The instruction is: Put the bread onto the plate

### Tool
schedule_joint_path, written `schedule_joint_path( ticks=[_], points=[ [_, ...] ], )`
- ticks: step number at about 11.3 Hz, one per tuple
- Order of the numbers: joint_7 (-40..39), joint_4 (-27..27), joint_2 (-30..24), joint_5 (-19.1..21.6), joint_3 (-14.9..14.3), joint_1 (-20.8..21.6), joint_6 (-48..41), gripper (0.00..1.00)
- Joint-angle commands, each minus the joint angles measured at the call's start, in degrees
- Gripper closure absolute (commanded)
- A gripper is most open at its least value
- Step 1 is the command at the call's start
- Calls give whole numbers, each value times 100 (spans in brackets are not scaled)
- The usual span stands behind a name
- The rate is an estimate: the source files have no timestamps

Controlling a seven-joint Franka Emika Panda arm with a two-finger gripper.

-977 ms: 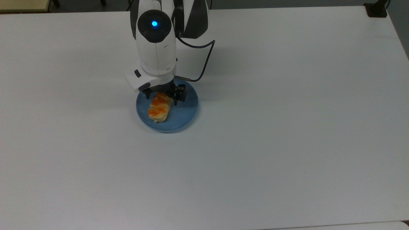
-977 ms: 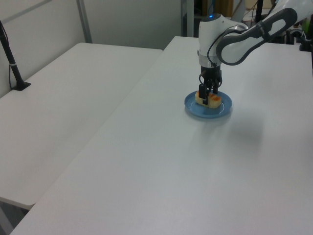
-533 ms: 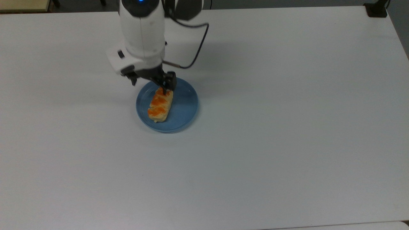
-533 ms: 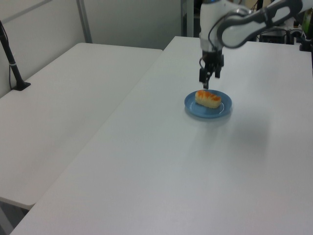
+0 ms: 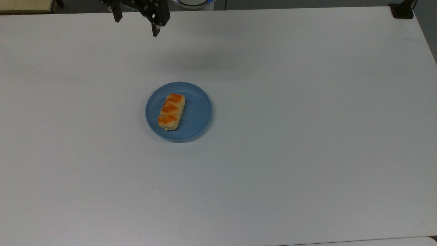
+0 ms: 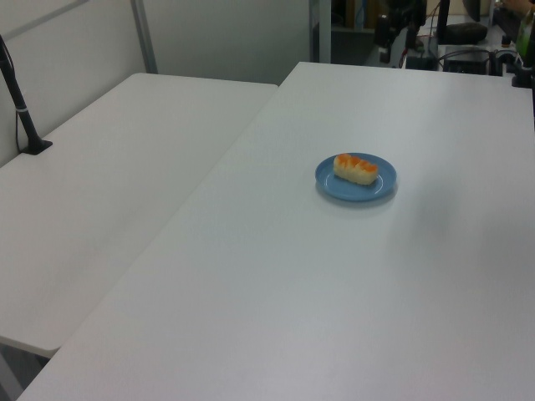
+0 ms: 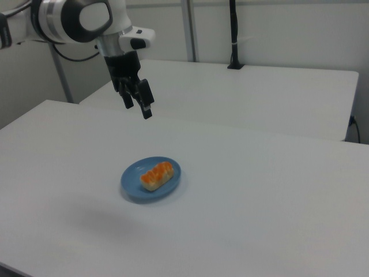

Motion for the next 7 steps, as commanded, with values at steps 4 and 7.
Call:
schedule_joint_path(
  ticks=[4, 7],
  points=[
    [-2073, -109, -378, 214, -1238, 924, -53, 0],
    [-2093, -109, -386, 179, -1246, 959, -70, 0]
  ],
)
